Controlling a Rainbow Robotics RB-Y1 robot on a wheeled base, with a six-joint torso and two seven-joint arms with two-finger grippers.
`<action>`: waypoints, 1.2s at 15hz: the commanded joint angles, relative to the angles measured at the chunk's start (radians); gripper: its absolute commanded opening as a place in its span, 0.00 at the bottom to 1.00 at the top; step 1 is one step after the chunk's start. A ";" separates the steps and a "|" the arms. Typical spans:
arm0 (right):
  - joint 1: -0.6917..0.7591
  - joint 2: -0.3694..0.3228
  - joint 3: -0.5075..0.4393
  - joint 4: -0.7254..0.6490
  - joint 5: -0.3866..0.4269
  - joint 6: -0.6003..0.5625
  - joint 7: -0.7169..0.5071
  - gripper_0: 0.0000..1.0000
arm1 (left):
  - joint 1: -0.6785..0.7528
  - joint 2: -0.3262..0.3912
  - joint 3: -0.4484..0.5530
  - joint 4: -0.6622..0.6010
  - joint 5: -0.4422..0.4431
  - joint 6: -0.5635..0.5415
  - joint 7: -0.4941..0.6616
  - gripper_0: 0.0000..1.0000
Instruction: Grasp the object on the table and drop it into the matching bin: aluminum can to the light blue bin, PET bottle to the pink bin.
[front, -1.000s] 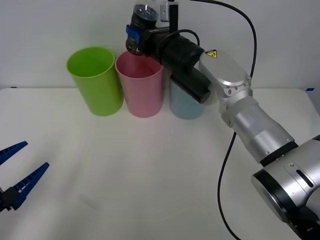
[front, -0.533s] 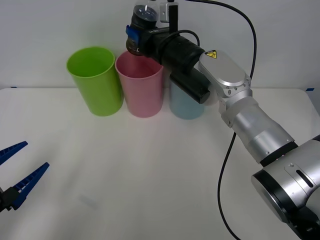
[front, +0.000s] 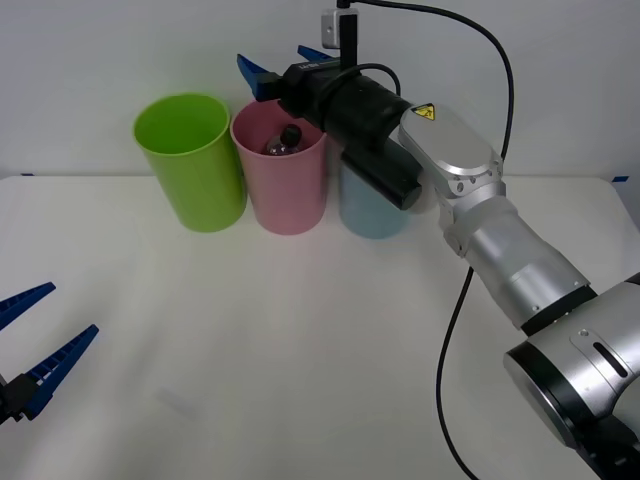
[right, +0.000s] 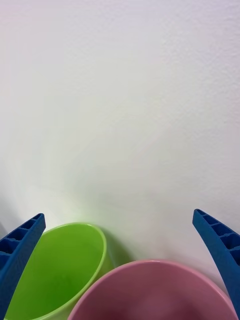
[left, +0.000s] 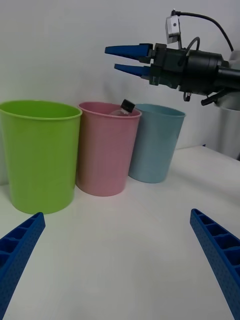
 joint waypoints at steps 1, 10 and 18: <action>0.055 -0.027 0.000 -0.076 -0.003 -0.017 0.003 1.00 | 0.000 0.000 0.000 0.000 0.000 0.000 0.000 1.00; 0.400 -0.229 0.003 -0.524 -0.014 -0.051 -0.005 1.00 | 0.000 0.000 0.000 0.000 0.000 0.000 0.000 1.00; 0.756 -0.432 -0.158 -0.797 -0.078 -0.223 0.026 1.00 | 0.000 0.000 0.000 0.000 0.000 0.000 0.000 1.00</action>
